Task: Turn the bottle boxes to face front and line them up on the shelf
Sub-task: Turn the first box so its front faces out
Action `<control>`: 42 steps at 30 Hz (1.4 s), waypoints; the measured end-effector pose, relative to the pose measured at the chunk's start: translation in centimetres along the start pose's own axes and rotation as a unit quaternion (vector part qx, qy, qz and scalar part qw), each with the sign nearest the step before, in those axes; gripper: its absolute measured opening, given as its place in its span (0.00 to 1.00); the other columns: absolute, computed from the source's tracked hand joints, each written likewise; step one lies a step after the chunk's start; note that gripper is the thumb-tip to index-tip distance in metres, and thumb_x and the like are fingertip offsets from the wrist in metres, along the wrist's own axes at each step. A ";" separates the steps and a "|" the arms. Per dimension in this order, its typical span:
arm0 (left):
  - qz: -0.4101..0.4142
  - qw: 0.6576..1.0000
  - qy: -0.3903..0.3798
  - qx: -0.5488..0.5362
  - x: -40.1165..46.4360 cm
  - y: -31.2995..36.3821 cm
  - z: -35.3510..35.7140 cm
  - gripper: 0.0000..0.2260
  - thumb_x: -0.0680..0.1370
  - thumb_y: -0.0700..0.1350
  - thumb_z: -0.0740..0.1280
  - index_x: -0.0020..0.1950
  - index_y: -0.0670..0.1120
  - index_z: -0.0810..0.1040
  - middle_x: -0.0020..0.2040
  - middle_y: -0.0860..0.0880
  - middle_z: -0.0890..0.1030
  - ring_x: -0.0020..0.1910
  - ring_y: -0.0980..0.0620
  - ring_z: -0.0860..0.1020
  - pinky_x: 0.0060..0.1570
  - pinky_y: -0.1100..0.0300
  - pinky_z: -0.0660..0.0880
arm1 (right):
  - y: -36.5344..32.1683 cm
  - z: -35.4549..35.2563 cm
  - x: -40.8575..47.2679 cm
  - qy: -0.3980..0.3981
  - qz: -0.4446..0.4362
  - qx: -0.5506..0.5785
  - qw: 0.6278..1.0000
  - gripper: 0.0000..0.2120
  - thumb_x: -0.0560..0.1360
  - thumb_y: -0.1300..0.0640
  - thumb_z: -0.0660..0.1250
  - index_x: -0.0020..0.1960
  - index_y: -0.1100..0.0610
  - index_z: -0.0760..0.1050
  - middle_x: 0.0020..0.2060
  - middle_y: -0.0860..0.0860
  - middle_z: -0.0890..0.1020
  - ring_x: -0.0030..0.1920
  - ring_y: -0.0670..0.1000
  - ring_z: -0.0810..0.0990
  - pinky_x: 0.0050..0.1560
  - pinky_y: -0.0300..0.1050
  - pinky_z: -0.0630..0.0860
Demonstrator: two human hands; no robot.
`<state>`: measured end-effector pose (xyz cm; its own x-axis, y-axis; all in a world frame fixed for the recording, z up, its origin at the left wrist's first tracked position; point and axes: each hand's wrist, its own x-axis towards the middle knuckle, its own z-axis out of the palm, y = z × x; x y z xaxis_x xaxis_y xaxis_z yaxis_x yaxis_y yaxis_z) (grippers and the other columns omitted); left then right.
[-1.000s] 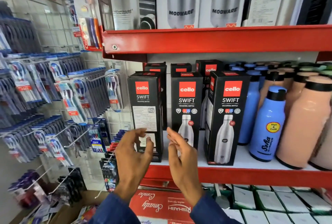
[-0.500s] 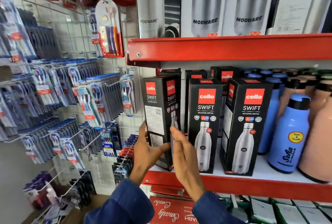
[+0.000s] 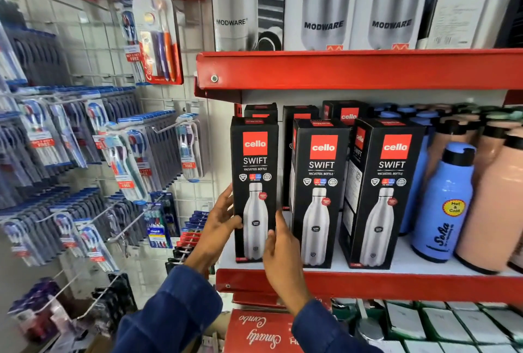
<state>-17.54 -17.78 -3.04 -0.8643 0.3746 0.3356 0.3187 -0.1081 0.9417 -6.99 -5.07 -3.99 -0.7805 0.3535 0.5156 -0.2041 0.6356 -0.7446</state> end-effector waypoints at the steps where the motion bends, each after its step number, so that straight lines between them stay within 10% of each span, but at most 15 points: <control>1: 0.000 1.000 -0.009 0.007 0.0 -0.3 0.1 0.35 0.68 0.33 0.63 0.74 0.56 0.70 0.68 0.49 0.79 0.68 0.47 0.77 0.59 0.52 0.79 | 0.2 0.1 -0.2 -0.006 0.003 0.001 1.000 0.26 0.80 0.60 0.56 0.77 0.54 0.54 0.56 0.56 0.80 0.42 0.41 0.74 0.43 0.18 0.67; 8: 0.002 0.995 0.013 0.100 -2.5 -2.9 1.0 0.28 0.78 0.28 0.62 0.73 0.51 0.69 0.62 0.49 0.83 0.62 0.53 0.81 0.61 0.54 0.80 | 1.8 0.3 -1.2 -0.034 0.023 -0.027 0.999 0.25 0.81 0.59 0.55 0.77 0.51 0.55 0.42 0.52 0.78 0.34 0.41 0.71 0.34 0.28 0.67; 17: 0.051 0.948 0.157 0.271 -5.6 -4.3 2.2 0.16 0.75 0.42 0.74 0.62 0.44 0.81 0.42 0.72 0.76 0.42 0.83 0.75 0.42 0.85 0.68 | 2.1 -0.1 -2.2 -0.069 0.037 -0.116 0.990 0.30 0.76 0.65 0.58 0.76 0.55 0.56 0.40 0.53 0.81 0.40 0.52 0.80 0.41 0.47 0.77; 31: 0.028 0.921 0.219 0.320 -8.4 -3.9 2.8 0.17 0.74 0.47 0.74 0.61 0.45 0.82 0.49 0.49 0.88 0.38 0.83 0.73 0.39 0.87 0.65 | 1.6 -1.9 -4.5 -0.089 0.018 -0.077 0.993 0.28 0.77 0.64 0.59 0.75 0.53 0.61 0.33 0.51 0.79 0.33 0.48 0.77 0.34 0.42 0.74; 42: -0.005 0.922 0.206 0.327 -8.9 -2.4 3.2 0.19 0.76 0.44 0.72 0.66 0.42 0.79 0.56 0.44 0.86 0.53 0.52 0.84 0.52 0.69 0.74 | 2.8 -3.6 -4.7 -0.117 0.004 -0.026 0.993 0.26 0.78 0.64 0.59 0.74 0.51 0.62 0.55 0.56 0.83 0.46 0.50 0.84 0.49 0.44 0.82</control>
<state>-9.39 -17.91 -8.42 -0.8998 -0.0231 0.4356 0.3606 0.5227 0.7725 -1.74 -2.45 -6.98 -0.8994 0.1930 0.3922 -0.1709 0.6706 -0.7219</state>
